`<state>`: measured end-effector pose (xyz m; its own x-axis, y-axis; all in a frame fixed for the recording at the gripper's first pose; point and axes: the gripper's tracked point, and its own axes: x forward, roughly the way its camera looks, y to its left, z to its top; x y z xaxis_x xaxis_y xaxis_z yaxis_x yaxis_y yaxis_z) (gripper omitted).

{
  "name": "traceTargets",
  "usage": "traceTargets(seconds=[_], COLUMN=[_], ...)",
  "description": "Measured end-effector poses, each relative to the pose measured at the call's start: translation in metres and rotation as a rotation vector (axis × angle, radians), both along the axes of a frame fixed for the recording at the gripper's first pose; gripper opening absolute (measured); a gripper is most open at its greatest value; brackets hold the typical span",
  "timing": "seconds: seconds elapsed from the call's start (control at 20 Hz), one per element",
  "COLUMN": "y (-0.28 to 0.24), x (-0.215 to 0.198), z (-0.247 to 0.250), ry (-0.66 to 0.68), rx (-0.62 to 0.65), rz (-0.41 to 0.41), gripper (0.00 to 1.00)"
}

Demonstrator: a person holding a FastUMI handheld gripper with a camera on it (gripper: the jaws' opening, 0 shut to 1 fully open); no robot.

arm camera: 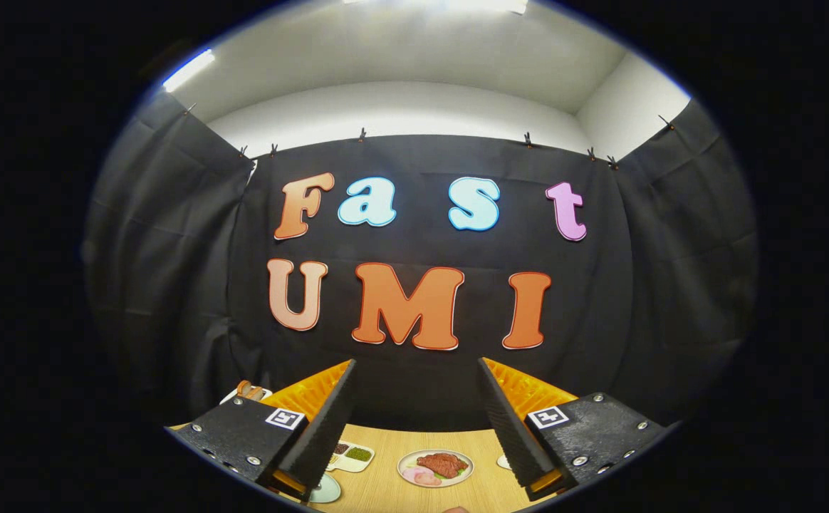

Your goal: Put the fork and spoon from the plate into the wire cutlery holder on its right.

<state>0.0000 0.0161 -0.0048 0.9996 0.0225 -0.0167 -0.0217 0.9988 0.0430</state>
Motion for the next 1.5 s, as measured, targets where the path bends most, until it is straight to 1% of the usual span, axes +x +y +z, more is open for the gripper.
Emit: traceTargets(seconds=[0.25,0.45,0.6,0.8,1.0,1.2,1.5], y=[0.022,0.061,0.099,0.155,0.193,0.218,0.235], x=[0.006,0.008,0.012,0.007,0.000,-0.015,-0.038], z=[-0.001,-0.029,-0.072,-0.138,-0.196,-0.254,-0.330], ry=[0.007,0.085,0.211,0.426,0.634,0.823,1.090], rx=[0.010,0.031,0.024,0.042,0.070,0.012,-0.077], rz=[0.030,0.106,0.183,0.296,0.371,0.413,0.423], gripper=[0.98,0.98,0.98,0.98,0.98,0.98,0.96])
